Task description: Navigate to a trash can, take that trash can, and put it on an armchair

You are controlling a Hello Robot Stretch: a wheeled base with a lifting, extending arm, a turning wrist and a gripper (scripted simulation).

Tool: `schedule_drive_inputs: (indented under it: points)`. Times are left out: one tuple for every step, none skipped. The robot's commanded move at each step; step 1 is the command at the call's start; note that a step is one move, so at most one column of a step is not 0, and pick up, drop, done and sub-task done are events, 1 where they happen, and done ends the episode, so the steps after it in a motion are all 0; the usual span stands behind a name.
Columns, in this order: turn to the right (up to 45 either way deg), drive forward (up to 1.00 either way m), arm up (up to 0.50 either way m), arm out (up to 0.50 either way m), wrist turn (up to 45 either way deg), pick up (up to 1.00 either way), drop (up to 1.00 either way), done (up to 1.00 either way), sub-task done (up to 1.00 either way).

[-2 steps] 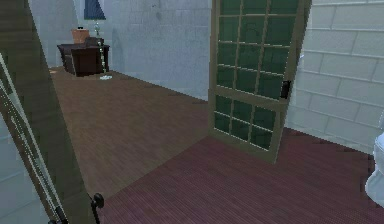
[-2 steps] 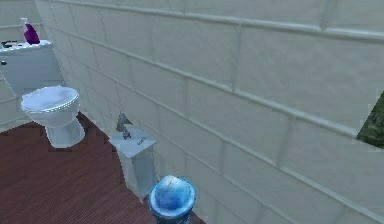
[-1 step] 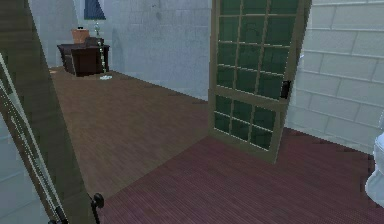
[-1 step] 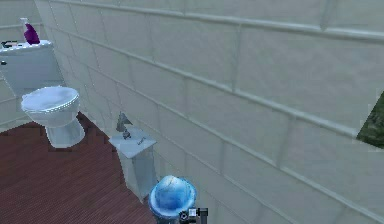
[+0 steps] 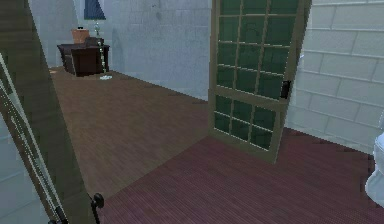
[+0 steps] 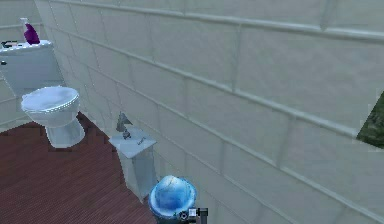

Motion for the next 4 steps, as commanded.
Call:
schedule_drive_inputs:
  points:
    - [0.0,0.00,0.00,0.00,45.0,0.00,0.00,0.00,0.00]
    - [0.0,0.00,0.00,0.00,45.0,0.00,0.00,0.00,0.00]
    - [0.0,0.00,0.00,0.00,12.0,0.00,0.00,0.00,0.00]
    - [0.0,0.00,0.00,0.00,0.0,1.00,0.00,0.00,0.00]
